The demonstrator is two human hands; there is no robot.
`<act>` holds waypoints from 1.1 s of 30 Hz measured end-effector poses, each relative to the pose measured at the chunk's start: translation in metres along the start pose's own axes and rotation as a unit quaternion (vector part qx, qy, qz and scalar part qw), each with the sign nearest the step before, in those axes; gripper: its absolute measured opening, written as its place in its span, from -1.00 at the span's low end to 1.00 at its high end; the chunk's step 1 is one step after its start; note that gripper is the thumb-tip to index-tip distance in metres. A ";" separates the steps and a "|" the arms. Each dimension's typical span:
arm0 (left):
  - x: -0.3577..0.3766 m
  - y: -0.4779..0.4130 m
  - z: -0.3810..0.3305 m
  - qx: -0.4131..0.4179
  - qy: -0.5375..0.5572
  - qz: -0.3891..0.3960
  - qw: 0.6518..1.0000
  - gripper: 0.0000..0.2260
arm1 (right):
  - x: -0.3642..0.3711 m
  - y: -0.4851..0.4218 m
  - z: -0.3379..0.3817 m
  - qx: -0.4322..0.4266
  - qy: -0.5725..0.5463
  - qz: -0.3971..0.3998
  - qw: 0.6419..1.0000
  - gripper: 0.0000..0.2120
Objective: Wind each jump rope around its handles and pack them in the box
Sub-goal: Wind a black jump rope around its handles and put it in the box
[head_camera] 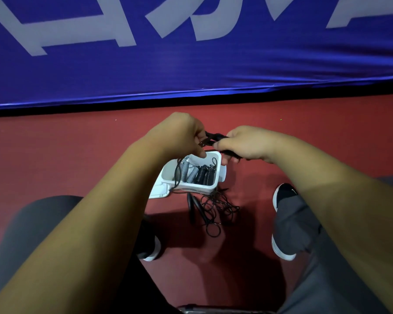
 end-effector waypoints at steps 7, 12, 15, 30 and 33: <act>0.016 0.005 -0.003 -0.051 0.084 -0.031 0.995 -0.93 | 0.003 0.003 0.005 0.039 -0.231 -0.026 0.972 -0.55; 0.022 0.006 -0.020 0.006 -0.017 -0.116 0.993 -0.79 | 0.002 0.005 0.007 0.066 -0.305 -0.084 0.946 -0.46; 0.028 0.006 -0.023 0.027 -0.013 -0.110 0.993 -0.75 | 0.000 0.004 0.005 0.073 -0.329 -0.115 0.935 -0.51; 0.022 0.008 -0.005 -0.063 0.182 -0.045 0.980 -0.86 | -0.016 0.000 0.003 0.081 -0.490 -0.097 0.863 -0.67; 0.023 0.006 -0.008 -0.091 0.328 -0.044 0.939 -0.79 | -0.019 -0.002 0.003 0.067 -0.523 -0.102 0.844 -0.72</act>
Point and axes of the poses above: each hand's wrist, its own y-axis away from the middle knuckle, its own x-axis out of the palm, z = x × y, the point moved 3 cm from there along -y, towards the middle knuckle, and after that the axes turned 8 degrees about -x, right-handed, at the moved point
